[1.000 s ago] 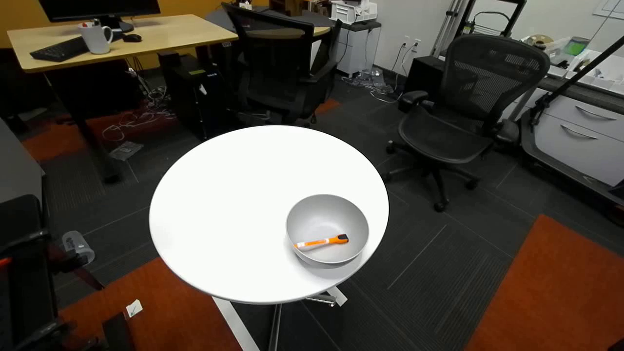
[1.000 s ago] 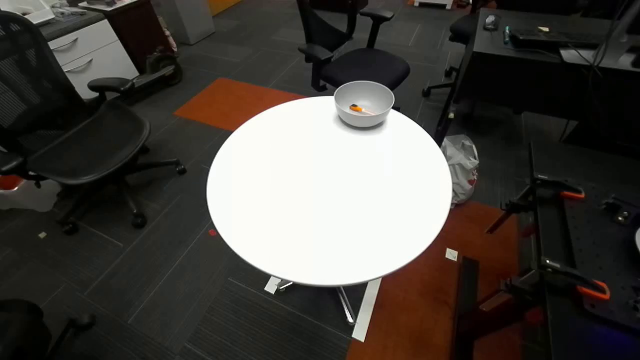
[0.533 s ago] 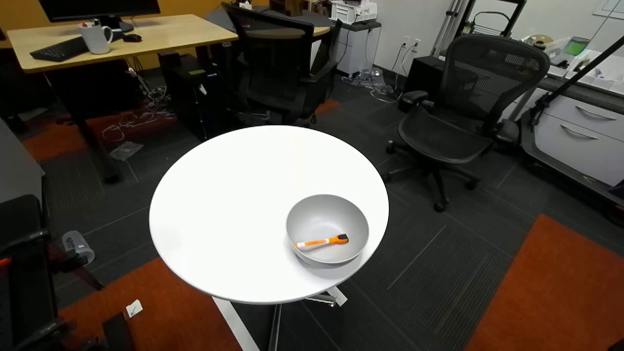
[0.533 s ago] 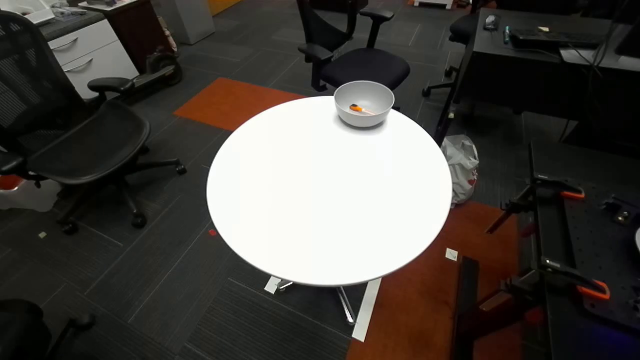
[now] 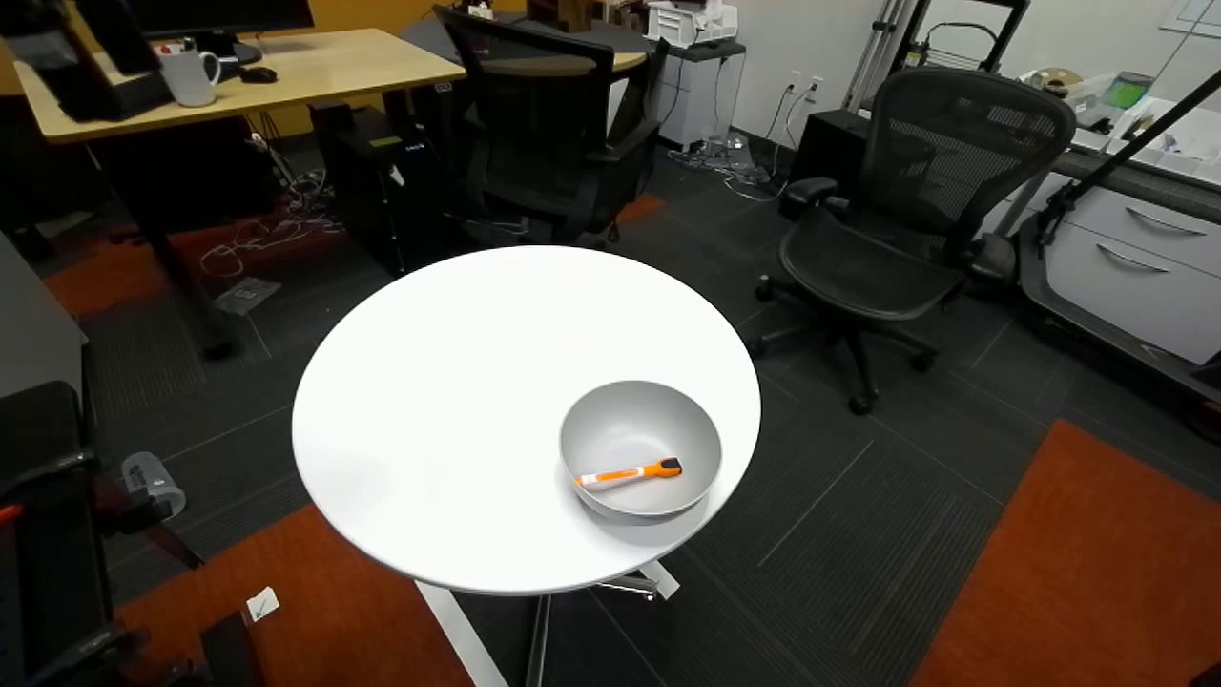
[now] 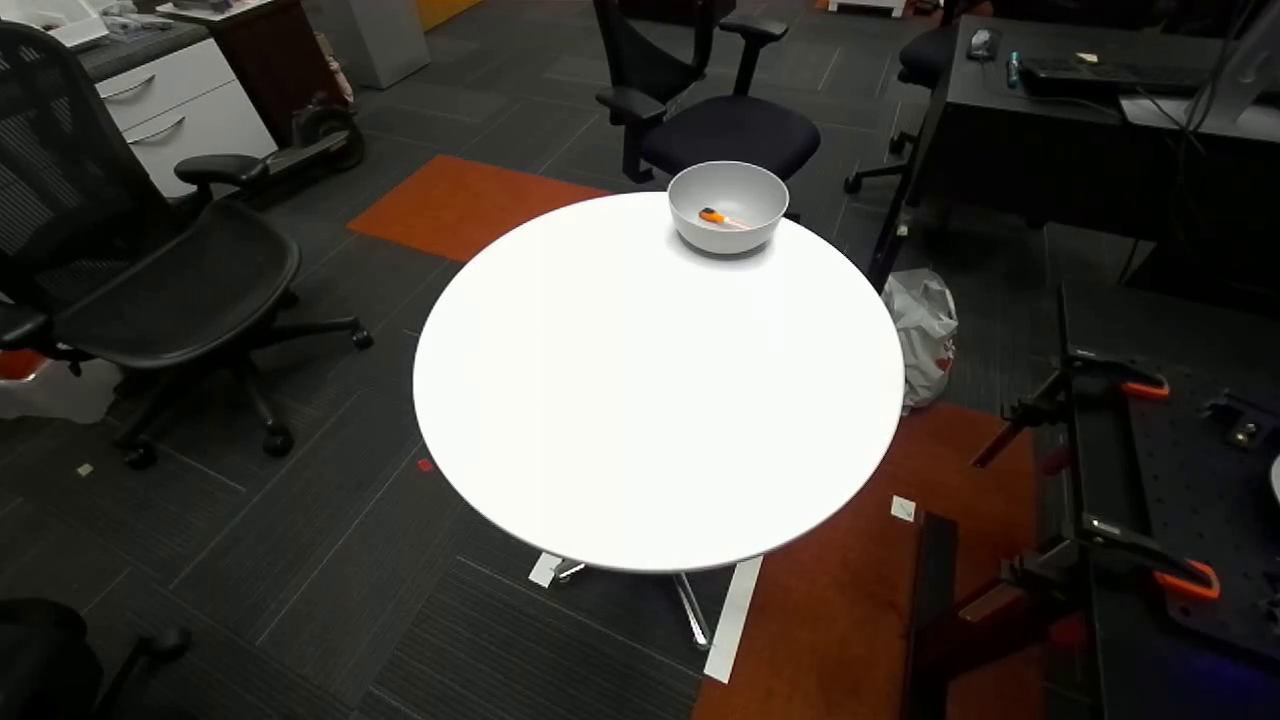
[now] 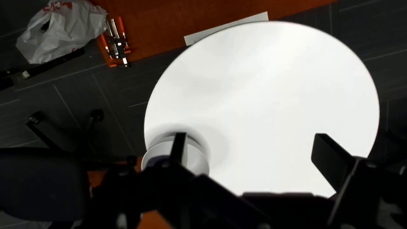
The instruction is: Move the orange object from the grey bowl and put it on the table
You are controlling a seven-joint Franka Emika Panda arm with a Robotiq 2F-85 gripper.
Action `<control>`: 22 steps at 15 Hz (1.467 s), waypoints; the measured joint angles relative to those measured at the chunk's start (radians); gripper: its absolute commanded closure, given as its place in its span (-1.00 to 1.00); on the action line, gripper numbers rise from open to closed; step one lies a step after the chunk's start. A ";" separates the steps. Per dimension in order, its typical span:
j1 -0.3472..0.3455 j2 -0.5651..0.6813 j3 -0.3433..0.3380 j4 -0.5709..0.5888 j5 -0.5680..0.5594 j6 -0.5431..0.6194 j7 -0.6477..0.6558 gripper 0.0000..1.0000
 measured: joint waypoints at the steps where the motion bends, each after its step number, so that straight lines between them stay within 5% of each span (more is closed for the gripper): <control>1: -0.010 0.036 -0.015 0.016 -0.011 0.036 -0.002 -1.00; 9: -0.046 0.331 -0.104 0.149 -0.038 0.243 -0.039 -1.00; 22: -0.047 0.680 -0.143 0.384 -0.030 0.251 -0.042 -1.00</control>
